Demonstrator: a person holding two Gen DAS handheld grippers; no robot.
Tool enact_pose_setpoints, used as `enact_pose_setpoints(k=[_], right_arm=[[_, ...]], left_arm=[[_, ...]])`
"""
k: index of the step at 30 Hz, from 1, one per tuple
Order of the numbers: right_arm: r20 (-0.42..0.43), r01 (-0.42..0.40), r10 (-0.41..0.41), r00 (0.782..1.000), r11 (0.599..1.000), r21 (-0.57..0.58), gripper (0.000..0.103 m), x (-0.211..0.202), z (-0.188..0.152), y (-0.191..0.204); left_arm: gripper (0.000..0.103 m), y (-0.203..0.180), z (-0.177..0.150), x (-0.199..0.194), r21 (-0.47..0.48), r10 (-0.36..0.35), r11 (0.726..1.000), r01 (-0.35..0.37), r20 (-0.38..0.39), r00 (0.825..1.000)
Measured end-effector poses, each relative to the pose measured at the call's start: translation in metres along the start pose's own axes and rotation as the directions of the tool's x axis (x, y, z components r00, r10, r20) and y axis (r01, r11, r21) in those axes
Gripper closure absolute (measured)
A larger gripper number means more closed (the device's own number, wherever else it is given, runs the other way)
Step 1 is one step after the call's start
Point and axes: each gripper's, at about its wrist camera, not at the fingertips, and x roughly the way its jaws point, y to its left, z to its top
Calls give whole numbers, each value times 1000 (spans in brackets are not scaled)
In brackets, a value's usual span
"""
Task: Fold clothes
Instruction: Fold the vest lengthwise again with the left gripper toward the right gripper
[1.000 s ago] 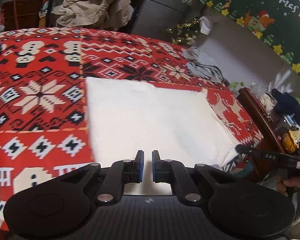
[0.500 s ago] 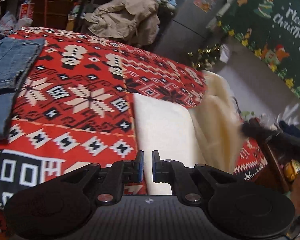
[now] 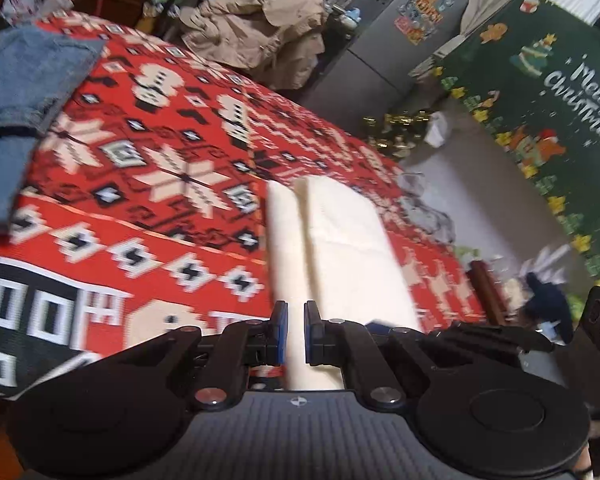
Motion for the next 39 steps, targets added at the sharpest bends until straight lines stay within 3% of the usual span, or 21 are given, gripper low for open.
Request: enact_pose_setpoints(k=[2, 5, 9, 12, 15, 18, 23, 26, 29, 32, 36, 39], right_arm=[[22, 24, -25, 999, 999, 27, 95, -12, 2, -16], [34, 49, -52, 998, 995, 85, 94, -23, -2, -39], [45, 72, -81, 996, 982, 172, 92, -36, -12, -68], [52, 87, -102, 993, 968, 237, 85, -46, -19, -90], [57, 101, -124, 991, 949, 298, 85, -56, -26, -111], [56, 103, -127, 990, 943, 316, 85, -61, -33, -117], [67, 83, -113, 991, 934, 347, 85, -65, -40, -120], [73, 75, -107, 992, 935, 347, 85, -66, -42, -120], [74, 69, -102, 992, 934, 350, 85, -66, -43, -119], [75, 60, -93, 993, 930, 361, 85, -66, -44, -121], [76, 47, -81, 994, 927, 373, 85, -65, -46, -121], [73, 46, -79, 994, 924, 379, 85, -65, -48, -121]], left_arm=[[96, 1, 1, 7, -29, -42, 999, 42, -25, 999], [84, 1, -1, 18, -70, -88, 994, 84, -65, 994], [81, 0, -4, 30, -96, -126, 989, 116, -106, 986], [78, 2, -4, 37, -121, -129, 986, 115, -118, 985], [75, 1, -1, 41, -116, -120, 988, 106, -123, 985], [68, 3, 1, 48, -148, -148, 981, 128, -139, 979], [66, 16, 5, 49, -262, -186, 954, 143, -147, 972], [65, 18, 4, 44, -270, -166, 955, 126, -134, 977], [64, 17, 2, 45, -270, -191, 952, 144, -156, 969], [61, 20, 0, 53, -323, -261, 928, 189, -199, 944], [61, 37, -3, 56, -450, -334, 866, 216, -200, 921], [61, 42, -7, 55, -491, -374, 838, 236, -205, 904]])
